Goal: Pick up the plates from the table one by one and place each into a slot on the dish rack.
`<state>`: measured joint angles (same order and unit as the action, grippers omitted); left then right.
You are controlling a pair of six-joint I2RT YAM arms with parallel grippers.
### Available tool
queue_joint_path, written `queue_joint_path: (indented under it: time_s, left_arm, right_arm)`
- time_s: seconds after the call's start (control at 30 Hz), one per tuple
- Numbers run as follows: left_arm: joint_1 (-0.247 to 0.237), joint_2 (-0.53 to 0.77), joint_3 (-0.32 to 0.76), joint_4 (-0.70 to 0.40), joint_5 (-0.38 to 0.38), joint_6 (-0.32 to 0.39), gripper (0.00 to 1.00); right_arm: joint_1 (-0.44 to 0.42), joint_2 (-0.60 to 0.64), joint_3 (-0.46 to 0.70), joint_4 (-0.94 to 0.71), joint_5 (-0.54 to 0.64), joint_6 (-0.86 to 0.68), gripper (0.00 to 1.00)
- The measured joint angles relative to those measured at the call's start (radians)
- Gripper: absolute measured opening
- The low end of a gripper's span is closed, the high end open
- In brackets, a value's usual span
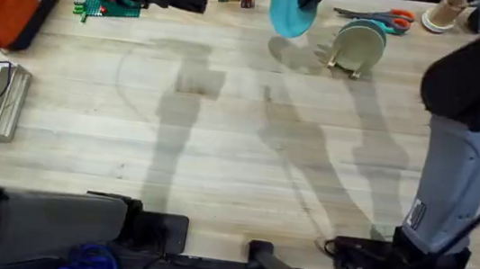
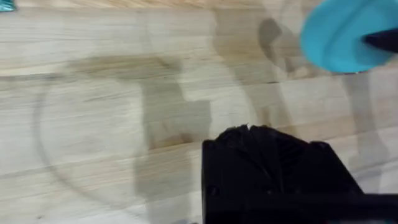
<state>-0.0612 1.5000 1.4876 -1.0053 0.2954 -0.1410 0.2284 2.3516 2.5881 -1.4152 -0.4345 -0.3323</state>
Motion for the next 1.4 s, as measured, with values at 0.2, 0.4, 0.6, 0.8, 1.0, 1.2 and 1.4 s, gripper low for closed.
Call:
queue_joint_path:
  time_s: [0.2, 0.4, 0.6, 0.8, 1.0, 1.2, 1.4]
  left_arm:
    - [0.000, -0.061, 0.000, -0.020, -0.058, 0.016, 0.041]
    - [0.000, -0.074, 0.000, -0.068, -0.113, 0.032, 0.041]
    - [0.000, -0.074, 0.000, -0.095, -0.164, 0.048, 0.076]
    - [0.000, -0.074, 0.000, -0.095, -0.181, 0.062, 0.576]
    - [0.000, -0.074, 0.000, -0.095, -0.187, 0.064, 0.993]
    - [0.000, -0.074, 0.000, -0.107, -0.188, 0.064, 0.995]
    - [0.000, -0.074, 0.000, -0.137, -0.188, 0.064, 0.994]
  right_arm:
    - [-0.049, -0.146, 0.000, -0.007, 0.051, -0.016, 0.030]
    - [-0.180, -0.322, -0.009, -0.002, 0.062, -0.017, 0.030]
    - [-0.288, -0.478, -0.071, 0.001, 0.073, -0.035, 0.030]
    - [-0.302, -0.549, -0.112, 0.002, 0.072, -0.091, 0.030]
    - [-0.302, -0.558, -0.125, 0.002, 0.073, -0.151, 0.031]
    - [-0.302, -0.558, -0.126, -0.017, 0.073, -0.188, 0.031]
    - [-0.302, -0.558, -0.126, -0.033, 0.073, -0.238, 0.031]
